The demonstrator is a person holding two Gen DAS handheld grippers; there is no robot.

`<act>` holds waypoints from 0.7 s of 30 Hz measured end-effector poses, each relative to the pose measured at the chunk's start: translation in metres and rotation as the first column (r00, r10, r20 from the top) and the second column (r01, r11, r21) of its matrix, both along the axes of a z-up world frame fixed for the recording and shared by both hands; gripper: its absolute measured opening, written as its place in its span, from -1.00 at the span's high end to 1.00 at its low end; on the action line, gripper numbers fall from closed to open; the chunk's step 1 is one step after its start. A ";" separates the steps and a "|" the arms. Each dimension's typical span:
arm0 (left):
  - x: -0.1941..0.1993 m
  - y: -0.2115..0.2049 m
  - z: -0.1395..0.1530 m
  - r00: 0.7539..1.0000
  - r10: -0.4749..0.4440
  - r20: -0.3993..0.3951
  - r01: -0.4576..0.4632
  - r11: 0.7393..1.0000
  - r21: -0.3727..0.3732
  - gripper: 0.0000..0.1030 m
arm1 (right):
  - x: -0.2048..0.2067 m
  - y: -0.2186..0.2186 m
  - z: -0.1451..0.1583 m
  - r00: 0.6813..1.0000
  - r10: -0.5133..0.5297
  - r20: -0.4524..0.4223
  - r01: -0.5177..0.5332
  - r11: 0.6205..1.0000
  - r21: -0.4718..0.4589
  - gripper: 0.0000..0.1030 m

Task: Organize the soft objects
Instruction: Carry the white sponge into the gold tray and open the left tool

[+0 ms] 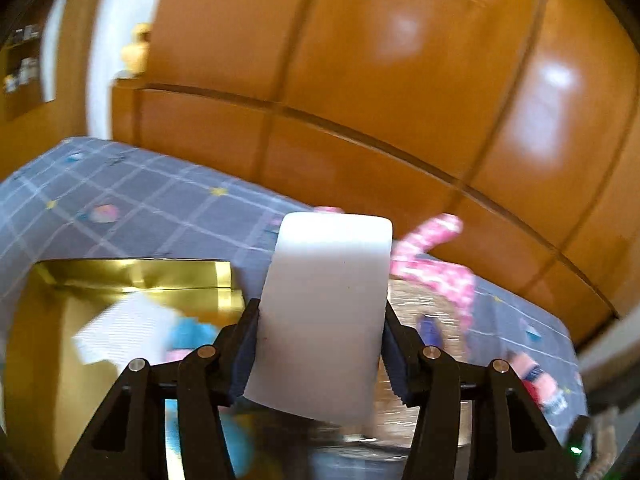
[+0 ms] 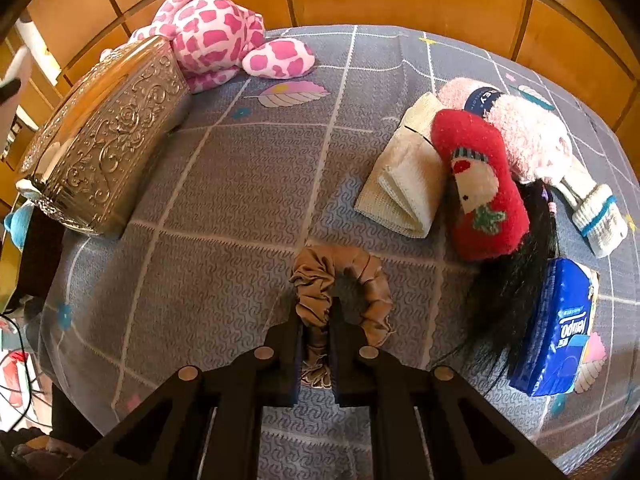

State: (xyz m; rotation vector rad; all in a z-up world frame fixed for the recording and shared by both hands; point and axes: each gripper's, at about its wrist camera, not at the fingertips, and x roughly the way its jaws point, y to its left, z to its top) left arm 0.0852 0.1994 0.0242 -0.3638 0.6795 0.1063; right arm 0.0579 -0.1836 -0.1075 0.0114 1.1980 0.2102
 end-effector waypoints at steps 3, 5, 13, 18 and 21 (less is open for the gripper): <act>-0.020 0.029 -0.008 0.995 0.101 -0.014 -0.101 0.994 0.031 -0.11 | 0.000 0.002 0.000 1.000 -0.002 0.004 0.002 1.000 -0.004 0.82; -0.032 0.046 -0.018 0.987 0.155 -0.035 -0.154 0.987 0.050 -0.14 | -0.001 0.002 0.000 1.000 -0.002 0.011 0.002 1.000 -0.001 0.82; -0.069 0.098 -0.071 0.922 0.347 -0.173 -0.331 0.937 0.115 -0.61 | -0.006 0.007 0.001 0.999 -0.004 0.045 0.006 1.000 -0.025 0.82; -0.081 0.094 -0.074 0.924 0.348 -0.159 -0.331 0.936 0.120 -0.79 | -0.007 0.013 0.004 0.998 -0.021 0.066 0.025 0.998 -0.050 0.83; -0.087 0.082 -0.068 0.938 0.317 -0.137 -0.301 0.945 0.124 -0.84 | -0.007 0.018 0.007 0.997 -0.017 0.071 0.020 0.999 -0.032 0.83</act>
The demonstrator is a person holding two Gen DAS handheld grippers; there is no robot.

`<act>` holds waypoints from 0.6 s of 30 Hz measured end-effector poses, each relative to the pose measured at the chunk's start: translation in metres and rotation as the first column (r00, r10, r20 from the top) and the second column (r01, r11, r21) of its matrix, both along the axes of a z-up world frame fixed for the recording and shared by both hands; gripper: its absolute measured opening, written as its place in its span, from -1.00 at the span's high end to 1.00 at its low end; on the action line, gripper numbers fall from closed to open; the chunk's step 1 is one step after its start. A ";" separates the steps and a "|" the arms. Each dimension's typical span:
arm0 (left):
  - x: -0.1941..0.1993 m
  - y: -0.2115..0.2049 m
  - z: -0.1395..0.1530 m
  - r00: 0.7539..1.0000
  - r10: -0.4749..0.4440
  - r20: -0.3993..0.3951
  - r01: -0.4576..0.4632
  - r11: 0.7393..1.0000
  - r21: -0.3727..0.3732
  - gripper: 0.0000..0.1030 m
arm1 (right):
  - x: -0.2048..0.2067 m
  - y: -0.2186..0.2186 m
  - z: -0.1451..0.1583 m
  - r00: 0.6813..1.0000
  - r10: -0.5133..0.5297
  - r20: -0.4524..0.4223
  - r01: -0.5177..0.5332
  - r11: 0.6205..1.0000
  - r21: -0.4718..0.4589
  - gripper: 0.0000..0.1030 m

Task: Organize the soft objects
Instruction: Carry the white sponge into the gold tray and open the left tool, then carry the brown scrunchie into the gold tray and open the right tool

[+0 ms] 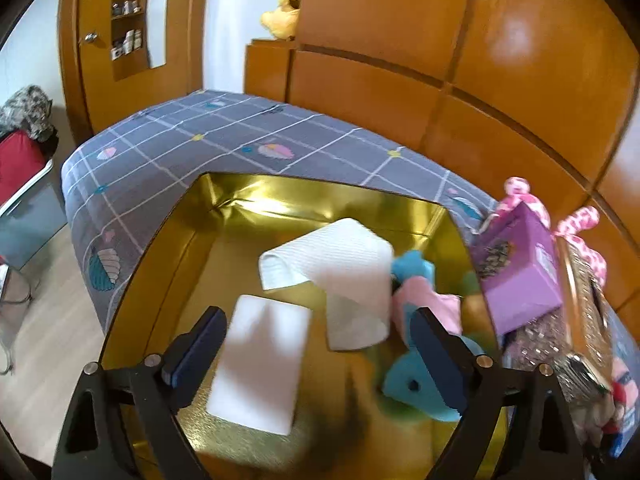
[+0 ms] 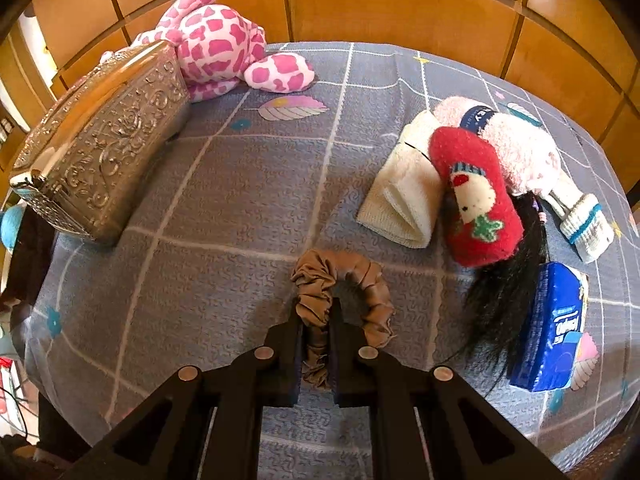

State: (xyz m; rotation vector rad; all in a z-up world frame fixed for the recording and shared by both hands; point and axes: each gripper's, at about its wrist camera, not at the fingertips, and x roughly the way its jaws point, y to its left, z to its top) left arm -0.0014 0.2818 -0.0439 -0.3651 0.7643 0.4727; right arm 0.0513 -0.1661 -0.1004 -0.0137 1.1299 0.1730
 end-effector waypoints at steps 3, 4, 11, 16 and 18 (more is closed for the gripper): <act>-0.002 -0.011 0.008 0.999 -0.037 0.016 0.037 0.999 0.008 -0.86 | -0.002 0.011 0.007 0.999 0.026 0.024 -0.026 0.999 0.019 0.83; -0.003 -0.015 0.011 0.999 -0.048 0.019 0.048 0.999 0.013 -0.87 | -0.003 0.015 0.010 0.999 0.037 0.036 -0.038 0.999 0.031 0.83; -0.004 -0.026 0.017 0.996 -0.086 0.030 0.085 0.996 0.016 -0.89 | -0.016 0.052 0.049 0.977 0.147 0.155 -0.163 0.981 0.100 0.83; -0.006 -0.029 0.018 0.994 -0.101 0.037 0.100 0.995 0.014 -0.89 | -0.024 0.082 0.084 0.943 0.216 0.252 -0.263 0.950 0.169 0.83; -0.007 -0.030 0.019 0.994 -0.106 0.039 0.106 0.994 0.019 -0.89 | -0.025 0.097 0.097 0.927 0.246 0.283 -0.307 0.931 0.195 0.83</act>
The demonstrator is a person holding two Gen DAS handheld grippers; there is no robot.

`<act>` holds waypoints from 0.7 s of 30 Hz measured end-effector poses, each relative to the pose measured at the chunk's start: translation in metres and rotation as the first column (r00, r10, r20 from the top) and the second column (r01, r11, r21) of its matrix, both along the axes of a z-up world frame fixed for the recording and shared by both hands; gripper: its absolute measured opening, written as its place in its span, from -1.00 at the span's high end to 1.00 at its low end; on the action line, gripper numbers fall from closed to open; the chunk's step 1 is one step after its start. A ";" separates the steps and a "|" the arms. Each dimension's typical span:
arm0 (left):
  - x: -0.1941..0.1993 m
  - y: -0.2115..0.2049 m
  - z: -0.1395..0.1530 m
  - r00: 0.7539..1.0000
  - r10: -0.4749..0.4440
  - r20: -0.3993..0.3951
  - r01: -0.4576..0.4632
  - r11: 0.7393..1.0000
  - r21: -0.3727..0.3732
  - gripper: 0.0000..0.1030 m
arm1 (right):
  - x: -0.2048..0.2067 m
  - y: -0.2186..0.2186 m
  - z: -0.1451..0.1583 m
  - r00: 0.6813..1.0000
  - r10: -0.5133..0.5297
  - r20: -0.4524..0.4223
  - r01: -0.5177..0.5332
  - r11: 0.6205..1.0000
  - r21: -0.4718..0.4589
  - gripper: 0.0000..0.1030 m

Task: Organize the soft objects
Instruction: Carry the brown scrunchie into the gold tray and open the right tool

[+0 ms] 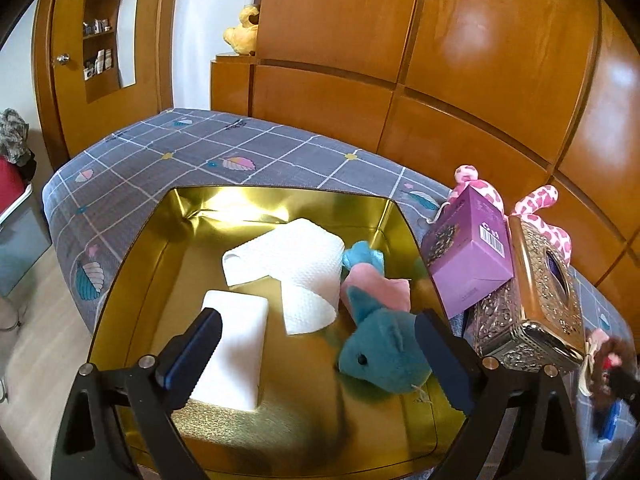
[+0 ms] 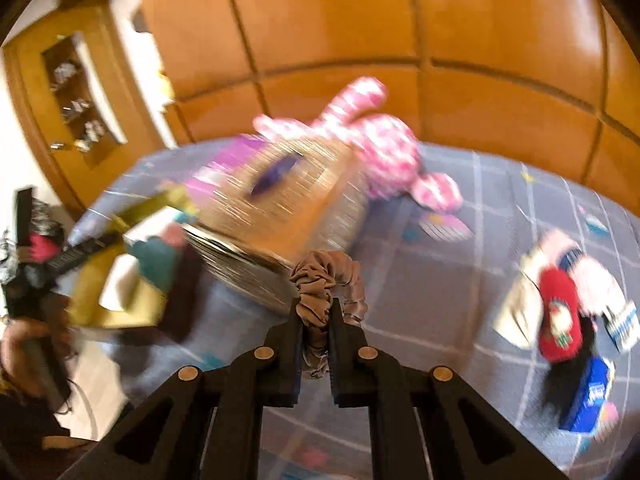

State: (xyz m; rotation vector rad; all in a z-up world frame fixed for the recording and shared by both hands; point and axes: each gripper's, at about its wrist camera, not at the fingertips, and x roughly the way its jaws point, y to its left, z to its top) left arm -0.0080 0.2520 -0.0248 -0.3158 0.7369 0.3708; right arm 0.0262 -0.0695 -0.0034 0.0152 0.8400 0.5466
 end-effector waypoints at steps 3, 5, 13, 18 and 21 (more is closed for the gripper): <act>-0.001 0.002 0.001 1.000 0.005 0.004 -0.005 1.000 0.004 -0.89 | 0.000 0.023 0.011 0.998 0.064 0.013 -0.065 0.997 0.034 0.83; -0.002 0.005 0.001 1.000 0.012 0.005 -0.012 1.000 0.001 -0.89 | -0.001 0.036 0.014 0.995 0.101 0.011 -0.102 0.994 0.050 0.83; -0.007 0.024 0.004 0.998 0.067 0.013 -0.067 0.998 -0.003 -0.89 | 0.001 0.097 0.002 0.968 0.248 -0.039 -0.245 0.967 0.072 0.83; -0.012 0.038 0.010 0.993 0.111 0.032 -0.111 0.994 0.006 -0.92 | 0.004 0.138 -0.009 0.938 0.334 -0.089 -0.326 0.941 0.094 0.83; -0.014 0.048 0.012 0.990 0.135 0.038 -0.135 0.991 -0.003 -0.93 | 0.009 0.168 -0.020 0.911 0.386 -0.143 -0.372 0.921 0.118 0.72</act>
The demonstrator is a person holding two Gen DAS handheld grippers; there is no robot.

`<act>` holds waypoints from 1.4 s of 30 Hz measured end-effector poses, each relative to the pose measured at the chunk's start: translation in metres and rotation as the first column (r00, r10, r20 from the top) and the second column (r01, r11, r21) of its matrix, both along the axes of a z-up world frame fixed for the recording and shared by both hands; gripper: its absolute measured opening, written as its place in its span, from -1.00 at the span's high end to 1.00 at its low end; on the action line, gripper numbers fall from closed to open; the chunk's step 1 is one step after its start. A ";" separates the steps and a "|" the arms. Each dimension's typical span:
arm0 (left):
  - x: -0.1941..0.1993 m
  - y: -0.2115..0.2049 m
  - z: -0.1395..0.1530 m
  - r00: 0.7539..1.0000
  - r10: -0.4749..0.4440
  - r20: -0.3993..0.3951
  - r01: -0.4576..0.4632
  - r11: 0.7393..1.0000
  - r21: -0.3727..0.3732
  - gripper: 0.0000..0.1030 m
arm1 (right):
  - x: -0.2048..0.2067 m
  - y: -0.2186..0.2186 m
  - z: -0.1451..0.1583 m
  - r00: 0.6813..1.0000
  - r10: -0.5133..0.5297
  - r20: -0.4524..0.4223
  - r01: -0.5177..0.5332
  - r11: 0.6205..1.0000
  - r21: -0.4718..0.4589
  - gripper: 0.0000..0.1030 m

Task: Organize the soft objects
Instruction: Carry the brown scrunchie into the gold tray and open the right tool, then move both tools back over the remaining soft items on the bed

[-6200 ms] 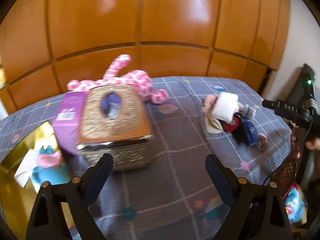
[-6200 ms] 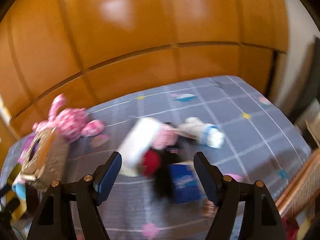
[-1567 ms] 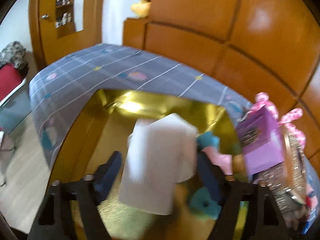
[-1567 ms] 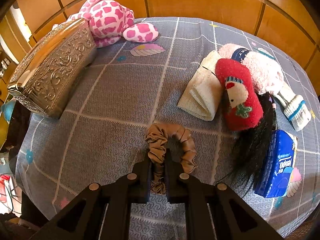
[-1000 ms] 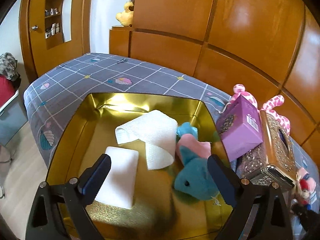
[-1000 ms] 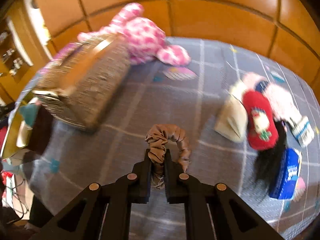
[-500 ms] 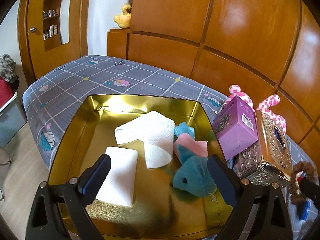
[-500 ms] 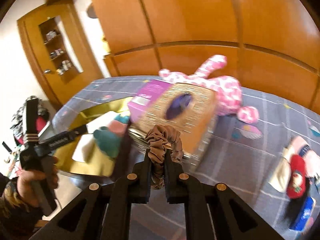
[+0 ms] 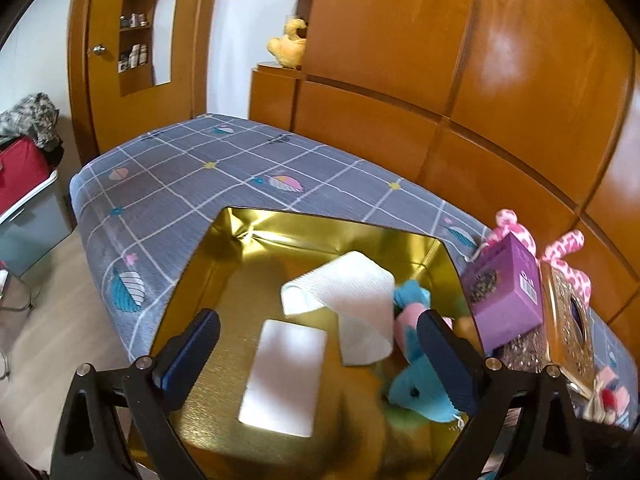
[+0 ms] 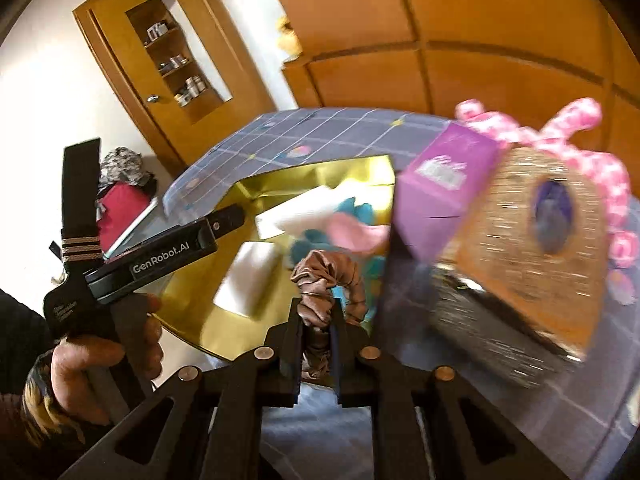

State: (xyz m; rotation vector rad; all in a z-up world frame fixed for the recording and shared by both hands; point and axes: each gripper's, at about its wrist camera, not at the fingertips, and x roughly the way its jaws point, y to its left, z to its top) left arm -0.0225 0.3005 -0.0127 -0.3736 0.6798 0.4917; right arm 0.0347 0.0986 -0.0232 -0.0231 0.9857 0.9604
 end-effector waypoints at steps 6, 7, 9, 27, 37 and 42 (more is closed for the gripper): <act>-0.001 0.003 0.003 1.000 0.005 0.010 -0.005 1.000 0.010 -0.93 | 0.002 0.023 -0.026 0.996 0.013 -0.091 -0.016 0.999 -0.040 0.27; -0.001 0.002 0.003 1.000 0.000 0.012 0.000 1.000 0.012 -0.93 | 0.001 0.021 -0.028 0.996 0.007 -0.090 -0.011 0.999 -0.044 0.27; 0.000 -0.003 0.004 1.000 -0.018 0.014 0.018 1.000 0.017 -0.93 | 0.000 0.015 -0.028 0.996 -0.011 -0.089 0.007 0.999 -0.045 0.27; 0.000 -0.068 0.014 0.980 -0.198 0.034 0.193 0.976 0.102 -0.93 | -0.013 -0.066 0.013 0.955 -0.265 0.137 0.276 0.959 -0.071 0.20; -0.006 -0.109 0.021 0.938 -0.342 0.054 0.333 0.933 0.138 -0.93 | 0.000 -0.131 0.020 0.889 -0.419 0.184 0.438 0.896 -0.077 0.20; -0.009 -0.137 0.022 0.893 -0.448 0.052 0.439 0.889 0.132 -0.93 | 0.008 -0.183 0.019 0.828 -0.532 0.176 0.551 0.831 -0.079 0.20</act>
